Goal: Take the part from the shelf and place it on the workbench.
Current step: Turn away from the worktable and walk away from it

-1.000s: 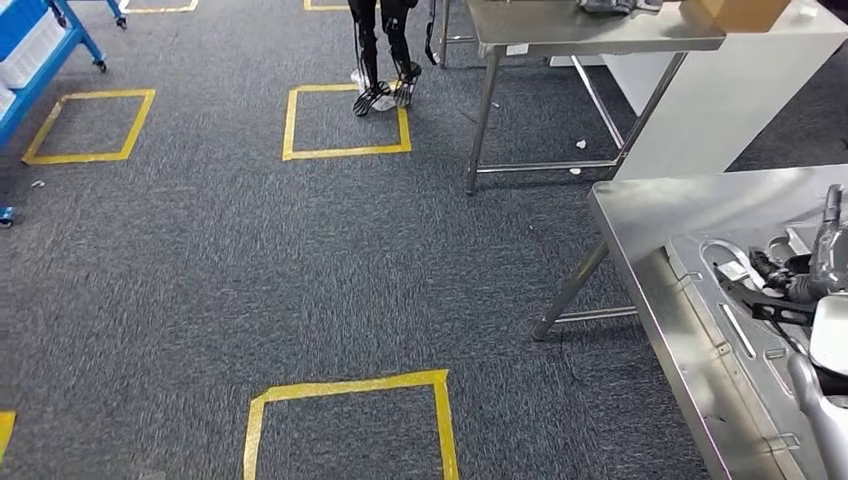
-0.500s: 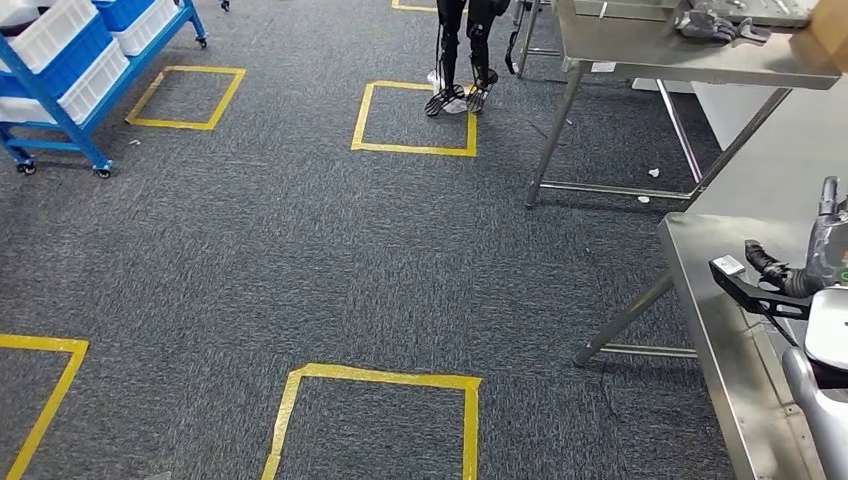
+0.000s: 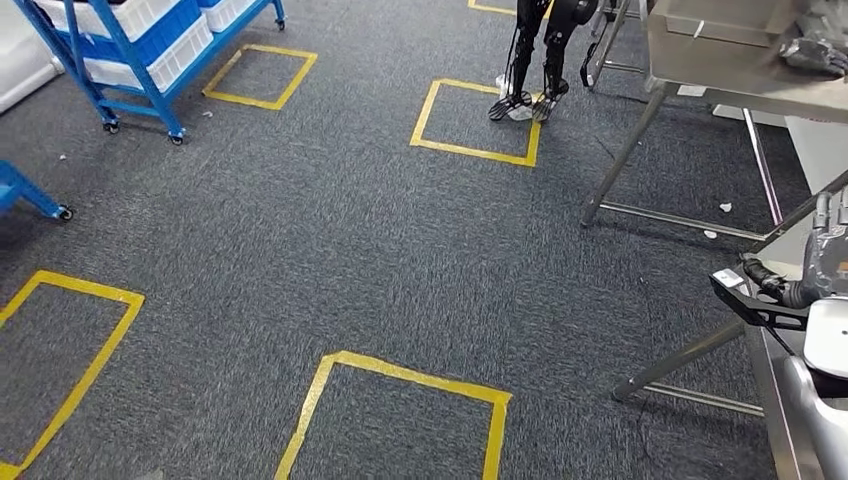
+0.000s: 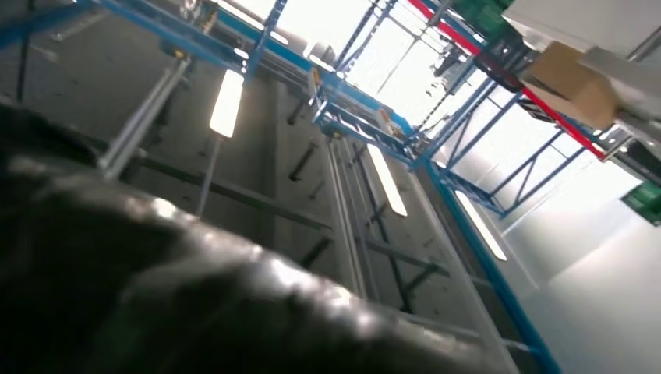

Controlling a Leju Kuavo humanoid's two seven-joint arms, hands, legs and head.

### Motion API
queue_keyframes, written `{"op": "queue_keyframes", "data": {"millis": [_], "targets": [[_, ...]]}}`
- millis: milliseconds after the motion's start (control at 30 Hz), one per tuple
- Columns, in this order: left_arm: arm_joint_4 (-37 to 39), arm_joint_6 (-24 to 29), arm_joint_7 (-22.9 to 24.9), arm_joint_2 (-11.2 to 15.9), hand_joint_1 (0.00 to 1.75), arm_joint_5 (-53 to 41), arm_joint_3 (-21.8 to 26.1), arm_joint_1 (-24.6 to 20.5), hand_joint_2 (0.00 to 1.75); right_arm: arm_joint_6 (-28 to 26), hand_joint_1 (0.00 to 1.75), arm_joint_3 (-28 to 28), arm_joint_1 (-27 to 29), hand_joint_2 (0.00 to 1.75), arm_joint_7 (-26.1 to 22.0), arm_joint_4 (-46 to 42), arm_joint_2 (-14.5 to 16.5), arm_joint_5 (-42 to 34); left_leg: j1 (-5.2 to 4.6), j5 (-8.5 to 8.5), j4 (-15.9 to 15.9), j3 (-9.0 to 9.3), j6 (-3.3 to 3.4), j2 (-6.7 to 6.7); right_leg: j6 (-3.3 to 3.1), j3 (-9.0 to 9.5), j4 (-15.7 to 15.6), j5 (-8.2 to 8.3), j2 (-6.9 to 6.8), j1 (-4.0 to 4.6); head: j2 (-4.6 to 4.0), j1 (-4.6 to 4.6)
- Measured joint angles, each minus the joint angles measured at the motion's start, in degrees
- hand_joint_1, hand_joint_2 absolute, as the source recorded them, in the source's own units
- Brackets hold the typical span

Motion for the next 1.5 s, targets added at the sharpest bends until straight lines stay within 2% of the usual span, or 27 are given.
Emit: {"op": "queue_keyframes", "data": {"millis": [33, 100, 167, 233, 267, 333, 400, 467, 533, 567, 633, 700, 767, 800, 833, 867, 933, 1000, 1033, 1067, 1133, 1200, 1267, 1300, 1367, 1433, 1500], "targets": [[-0.01, 0.00, -0.02, 0.05, 0.00, 0.01, 0.00, 0.12, 0.00, 0.00, 0.00, 0.00, -0.08, 0.00, -0.04, 0.07, -0.04, 0.00, 0.04, 0.03, -0.07, -0.10, -0.35, -0.34, -0.23, 0.14, -0.24, 0.04, -0.65, -0.08, 0.00, -0.02], [-0.02, 0.00, -0.02, 0.13, 0.00, 0.01, 0.00, 0.26, 0.00, -0.01, 0.00, 0.01, -0.11, 0.00, -0.09, 0.10, 0.01, 0.00, -0.21, -1.04, 1.35, -0.81, -0.97, 1.92, -0.82, 0.72, -1.06, 0.31, -2.06, -0.24, 0.00, -0.08], [-0.02, 0.00, -0.03, 0.15, 0.00, 0.01, 0.00, 0.12, 0.00, -0.02, 0.00, 0.01, -0.02, 0.00, -0.14, 0.20, 0.05, 0.00, -0.27, -4.23, 7.03, -3.55, -1.40, 5.70, -1.33, 1.14, -1.49, 0.39, -3.61, -0.10, 0.00, -0.13], [-0.02, 0.01, -0.03, 0.15, 0.00, 0.02, 0.00, 0.03, 0.00, -0.02, 0.00, 0.02, 0.08, 0.00, -0.17, 0.42, 0.10, 0.00, -0.01, -7.06, 14.10, -7.05, -1.69, 7.01, -1.55, 1.18, -1.40, 0.23, -5.12, 0.16, 0.00, -0.15], [-0.02, 0.02, -0.01, 0.16, 0.00, 0.05, 0.00, 0.07, 0.00, -0.01, 0.00, 0.02, 0.14, 0.00, -0.19, 0.54, 0.15, 0.00, 0.05, -7.13, 15.58, -7.78, -1.76, 7.16, -1.57, 1.19, -1.34, 0.13, -5.86, 0.22, 0.00, -0.15], [-0.02, 0.04, 0.07, 0.19, 0.00, 0.13, 0.00, 0.18, 0.00, 0.00, 0.00, 0.02, 0.20, 0.00, -0.22, 0.70, 0.30, 0.00, 0.05, -4.31, 11.76, -5.75, -1.66, 7.67, -1.43, 1.31, -1.15, -0.15, -7.26, 0.25, 0.00, -0.15], [-0.02, 0.04, 0.11, 0.25, 0.00, 0.18, 0.00, 0.11, 0.00, -0.01, 0.00, 0.02, 0.19, 0.00, -0.22, 0.76, 0.43, 0.00, -0.30, -1.32, 3.77, -1.54, -1.10, 9.71, -1.10, 1.59, -0.96, -0.53, -8.54, 0.40, 0.00, -0.14], [-0.02, 0.04, 0.11, 0.28, 0.00, 0.18, 0.00, -0.01, 0.00, -0.03, 0.00, 0.05, 0.15, 0.00, -0.24, 0.85, 0.51, 0.00, -0.77, -0.53, -0.10, 0.43, -0.40, 10.76, -0.64, 1.84, -0.89, -0.78, -9.67, 0.64, 0.00, -0.12], [-0.02, 0.05, 0.10, 0.31, 0.00, 0.18, 0.00, 0.07, 0.00, -0.04, 0.00, 0.16, 0.09, 0.00, -0.25, 0.97, 0.56, 0.00, -0.93, -0.30, -0.52, 0.52, 0.21, 9.52, -0.07, 2.07, -1.03, -0.89, -10.75, 0.68, 0.00, -0.11], [-0.02, 0.06, 0.07, 0.32, 0.00, 0.18, 0.00, 0.14, 0.00, -0.05, 0.00, 0.23, 0.06, 0.00, -0.25, 1.00, 0.58, 0.00, -0.85, -0.09, -0.87, 0.65, 0.50, 8.91, 0.21, 2.18, -0.88, -1.20, -10.52, 0.56, 0.00, -0.09], [-0.02, 0.06, -0.03, 0.33, 0.00, 0.18, 0.00, 0.10, 0.00, -0.08, 0.00, 0.33, 0.05, 0.00, -0.21, 1.08, 0.56, 0.00, -0.57, 0.41, -1.61, 0.99, 1.16, 7.78, 0.66, 1.17, 1.81, -3.22, -7.75, 0.22, 0.00, -0.05], [-0.02, 0.04, -0.16, 0.33, 0.00, 0.18, 0.00, -0.05, 0.00, -0.09, 0.00, 0.39, 0.23, 0.00, -0.16, 1.26, 0.52, 0.00, -0.48, 0.60, -1.77, 0.98, 1.46, 6.60, 0.87, -2.25, 8.87, -6.82, -4.51, 0.04, 0.00, -0.02], [-0.02, 0.04, -0.25, 0.33, 0.00, 0.18, 0.00, -0.06, 0.00, -0.08, 0.00, 0.44, 0.66, 0.00, -0.14, 1.56, 0.53, 0.00, -0.51, 0.60, -1.64, 0.94, 1.50, 5.10, 1.02, -5.39, 14.74, -8.41, -3.65, 0.03, 0.00, -0.02], [-0.02, 0.04, -0.26, 0.33, 0.00, 0.18, 0.00, -0.02, 0.00, -0.08, 0.00, 0.45, 0.83, 0.00, -0.14, 1.70, 0.54, 0.00, -0.52, 0.59, -1.51, 0.93, 1.48, 4.32, 1.04, -5.63, 14.78, -7.51, -3.57, -0.01, 0.00, -0.02], [-0.02, 0.03, -0.26, 0.33, 0.00, 0.18, 0.00, 0.02, 0.00, -0.08, 0.00, 0.46, 0.93, 0.00, -0.13, 1.80, 0.55, 0.01, -0.50, 0.54, -1.33, 0.94, 1.42, 3.55, 1.02, -4.80, 12.63, -5.64, -3.43, -0.07, 0.00, -0.02], [-0.02, 0.02, -0.28, 0.33, 0.00, 0.18, 0.00, 0.04, 0.00, -0.09, 0.00, 0.46, 0.94, 0.00, -0.13, 1.86, 0.55, 0.01, -0.48, 0.45, -1.10, 0.93, 1.30, 2.82, 1.00, -3.17, 8.89, -3.34, -2.96, -0.20, 0.00, -0.01], [-0.02, 0.01, -0.35, 0.33, 0.00, 0.19, 0.00, -0.01, 0.00, -0.11, 0.00, 0.48, 0.94, 0.00, -0.10, 1.96, 0.57, 0.01, -0.50, 0.23, -0.46, 0.53, 0.85, 1.35, 0.90, -0.20, 2.29, -0.82, -0.56, -0.45, 0.00, -0.03], [-0.02, 0.01, -0.41, 0.33, 0.00, 0.24, 0.00, -0.03, 0.00, -0.16, 0.00, 0.51, 1.07, 0.00, -0.07, 2.09, 0.63, 0.01, -0.30, 0.35, -0.11, -0.20, 0.16, 0.01, 0.64, 0.59, 0.25, -0.89, 0.72, -0.34, 0.00, -0.04], [-0.02, 0.01, -0.43, 0.33, 0.00, 0.29, 0.00, 0.07, 0.00, -0.18, 0.00, 0.51, 1.08, 0.00, -0.04, 2.13, 0.67, 0.02, -0.16, 0.52, -0.07, -0.51, -0.20, -0.67, 0.38, 0.59, 0.04, -0.82, 0.18, -0.25, 0.00, -0.04], [-0.02, 0.02, -0.43, 0.33, 0.00, 0.34, 0.00, 0.24, 0.00, -0.20, 0.00, 0.52, 1.05, 0.00, -0.04, 2.16, 0.74, 0.02, -0.08, 0.46, 0.06, -0.74, -0.53, -0.45, 0.02, 0.67, -0.10, -0.69, -0.59, -0.24, 0.00, -0.04], [-0.02, 0.02, -0.45, 0.31, 0.00, 0.42, 0.00, 0.39, 0.00, -0.23, 0.00, 0.52, 0.98, 0.00, -0.04, 2.13, 0.90, 0.02, -0.25, -1.11, 2.43, -1.91, -1.04, 2.36, -0.74, 1.01, -0.56, -0.46, -1.99, -0.26, 0.00, -0.06], [-0.02, 0.02, -0.49, 0.28, 0.00, 0.44, 0.00, 0.20, 0.00, -0.25, 0.00, 0.52, 1.05, 0.00, -0.04, 2.11, 0.98, 0.02, -0.33, -4.54, 9.00, -4.97, -1.35, 5.90, -1.24, 1.17, -0.69, -0.49, -3.47, 0.02, 0.00, -0.08], [-0.02, 0.01, -0.52, 0.28, 0.00, 0.44, 0.00, 0.12, 0.00, -0.24, 0.00, 0.52, 1.10, 0.00, -0.03, 2.15, 0.99, 0.01, -0.23, -6.83, 15.56, -8.10, -1.46, 6.96, -1.51, 1.18, -0.57, -0.66, -5.15, 0.27, 0.00, -0.09], [-0.02, -0.01, -0.54, 0.28, 0.00, 0.44, 0.00, 0.17, 0.00, -0.24, 0.00, 0.52, 1.12, 0.00, -0.03, 2.16, 1.00, 0.01, -0.20, -6.56, 16.34, -8.42, -1.45, 7.13, -1.56, 1.19, -0.49, -0.76, -5.96, 0.33, 0.00, -0.09], [-0.02, -0.06, -0.56, 0.28, 0.00, 0.44, 0.00, 0.24, 0.00, -0.24, 0.00, 0.52, 1.13, 0.00, -0.03, 2.16, 1.01, 0.01, -0.24, -3.44, 11.27, -5.66, -1.15, 7.86, -1.48, 1.35, -0.37, -1.03, -7.44, 0.41, 0.00, -0.09], [-0.02, -0.18, -0.65, 0.30, 0.00, 0.44, 0.00, 0.09, 0.00, -0.24, 0.00, 0.52, 1.13, 0.00, -0.03, 2.17, 1.00, 0.01, -0.77, -0.99, 3.68, -1.63, -0.56, 10.26, -1.13, 1.62, -0.26, -1.38, -8.80, 0.63, 0.00, -0.08], [-0.02, -0.30, -0.75, 0.31, 0.00, 0.43, 0.00, -0.07, 0.00, -0.24, 0.00, 0.52, 1.14, 0.00, -0.04, 2.19, 0.99, 0.02, -1.34, -0.66, 0.42, -0.04, -0.05, 11.47, -0.64, 1.84, -0.27, -1.64, -10.14, 0.93, 0.00, -0.04]]}}
